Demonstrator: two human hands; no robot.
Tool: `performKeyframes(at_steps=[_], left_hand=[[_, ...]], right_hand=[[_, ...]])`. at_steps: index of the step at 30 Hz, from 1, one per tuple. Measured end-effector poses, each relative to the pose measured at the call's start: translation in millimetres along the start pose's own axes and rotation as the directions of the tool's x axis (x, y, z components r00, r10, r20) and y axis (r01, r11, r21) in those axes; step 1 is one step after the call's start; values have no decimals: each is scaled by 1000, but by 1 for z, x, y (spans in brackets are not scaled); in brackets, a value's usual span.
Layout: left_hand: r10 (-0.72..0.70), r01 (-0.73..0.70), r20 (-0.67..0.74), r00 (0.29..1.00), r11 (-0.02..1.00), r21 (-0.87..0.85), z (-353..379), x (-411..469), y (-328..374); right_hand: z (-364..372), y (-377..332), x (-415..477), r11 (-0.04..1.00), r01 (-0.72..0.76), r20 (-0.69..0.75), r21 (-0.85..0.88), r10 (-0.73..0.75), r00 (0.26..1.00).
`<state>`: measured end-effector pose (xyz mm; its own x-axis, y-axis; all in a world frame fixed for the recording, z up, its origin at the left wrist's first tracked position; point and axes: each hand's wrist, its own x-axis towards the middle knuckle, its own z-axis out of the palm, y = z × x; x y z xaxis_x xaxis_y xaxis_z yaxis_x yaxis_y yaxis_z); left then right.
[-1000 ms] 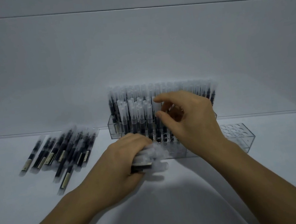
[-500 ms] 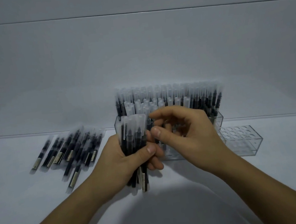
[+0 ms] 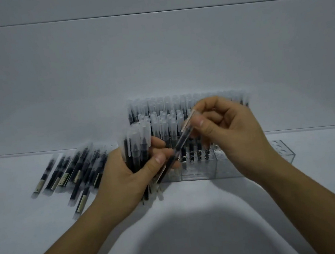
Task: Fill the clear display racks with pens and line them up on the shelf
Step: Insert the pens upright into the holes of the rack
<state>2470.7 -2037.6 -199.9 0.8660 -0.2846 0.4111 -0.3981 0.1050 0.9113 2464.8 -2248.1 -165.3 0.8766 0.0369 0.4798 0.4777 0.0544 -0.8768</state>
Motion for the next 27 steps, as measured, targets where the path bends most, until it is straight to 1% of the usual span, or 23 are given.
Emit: performKeyframes(at_steps=[2, 5, 8, 11, 13, 15, 18, 22, 27], left_hand=[[97, -92, -16, 995, 976, 199, -3, 1, -4], [195, -203, 64, 979, 871, 447, -5, -2, -10], [271, -335, 198, 942, 742, 580, -5, -5, -13], [264, -411, 315, 912, 585, 699, -3, -5, -14], [225, -431, 369, 902, 512, 743, -2, -6, -13], [171, -452, 425, 889, 473, 756, 0, -7, -16], [122, -498, 496, 860, 409, 765, 2, -8, -24], [96, -504, 511, 854, 393, 769, 4, -8, -30], [126, -513, 507, 853, 380, 769, 7, -6, -31]], right_hand=[[-8, -2, 3, 1000, 12, -64, -6, -12, 998], [-18, 0, 5, 999, 34, -123, -40, -39, 992], [-23, 1, 7, 992, 61, -185, -114, -81, 979], [-24, 2, 8, 966, 126, -266, -227, -186, 946], [-25, 5, 8, 923, 172, -291, -344, -279, 915], [-26, 7, 7, 877, 200, -292, -437, -349, 890], [-25, 8, 6, 835, 228, -284, -500, -407, 868], [-21, 11, 7, 801, 256, -259, -542, -448, 856], [-14, 13, 14, 747, 273, -189, -606, -469, 863]])
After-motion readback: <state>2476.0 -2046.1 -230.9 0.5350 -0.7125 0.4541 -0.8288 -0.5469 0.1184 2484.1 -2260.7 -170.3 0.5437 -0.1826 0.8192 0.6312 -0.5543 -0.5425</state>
